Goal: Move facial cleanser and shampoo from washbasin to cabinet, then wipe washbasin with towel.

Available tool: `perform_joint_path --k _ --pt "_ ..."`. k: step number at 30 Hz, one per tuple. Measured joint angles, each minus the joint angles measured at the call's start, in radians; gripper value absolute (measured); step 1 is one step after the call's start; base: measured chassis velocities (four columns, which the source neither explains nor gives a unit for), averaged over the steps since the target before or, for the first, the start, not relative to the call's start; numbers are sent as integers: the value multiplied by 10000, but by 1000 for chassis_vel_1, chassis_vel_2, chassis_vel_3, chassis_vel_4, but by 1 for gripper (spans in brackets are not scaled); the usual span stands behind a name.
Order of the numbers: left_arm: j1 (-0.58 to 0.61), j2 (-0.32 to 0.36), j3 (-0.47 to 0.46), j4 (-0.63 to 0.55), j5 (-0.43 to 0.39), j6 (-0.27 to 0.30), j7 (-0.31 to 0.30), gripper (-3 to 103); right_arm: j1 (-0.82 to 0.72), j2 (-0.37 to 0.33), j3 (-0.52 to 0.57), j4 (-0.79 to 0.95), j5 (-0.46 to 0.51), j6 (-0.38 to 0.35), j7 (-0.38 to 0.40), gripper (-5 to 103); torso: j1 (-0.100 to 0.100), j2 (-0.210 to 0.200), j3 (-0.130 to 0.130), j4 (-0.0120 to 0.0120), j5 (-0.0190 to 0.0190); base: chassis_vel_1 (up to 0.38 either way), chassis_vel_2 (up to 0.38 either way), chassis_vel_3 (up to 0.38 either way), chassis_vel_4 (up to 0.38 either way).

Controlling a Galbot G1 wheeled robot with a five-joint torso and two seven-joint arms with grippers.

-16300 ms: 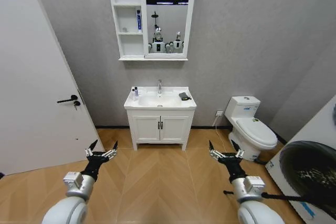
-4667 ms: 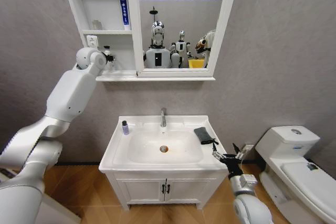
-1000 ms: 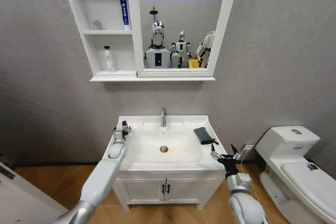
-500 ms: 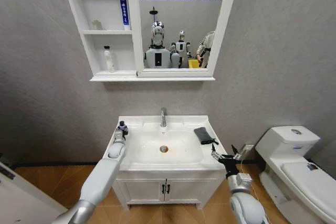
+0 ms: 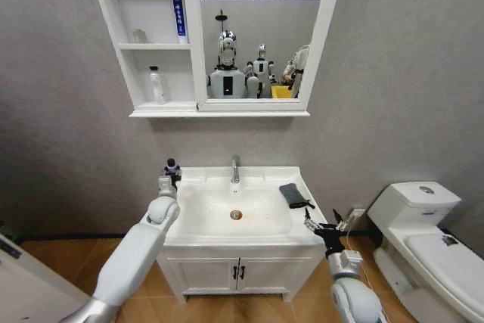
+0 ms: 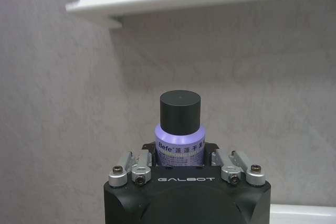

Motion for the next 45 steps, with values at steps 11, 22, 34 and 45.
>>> perform_joint_path --k 11,22,34,45 --pt "-2383 3542 -262 -3193 -5028 2954 -1674 43 -46 225 -243 131 -373 -13 -27 100 -1 1 0 6 1 0 0 0 0" --pt "-6442 2871 996 -1304 -6770 3335 -1471 43 -96 302 -295 296 -544 -144 -35 100 1 1 2 2 3 0 0 0 0" --pt "-8123 935 1908 1586 -4473 3183 207 43 -5 321 -316 357 -549 -408 15 100 2 -1 3 3 5 0 0 0 0" --pt "-8575 -90 2111 3345 -3280 2988 1082 43 -159 282 -213 331 -537 -275 40 100 2 -1 2 3 6 0 0 0 0"
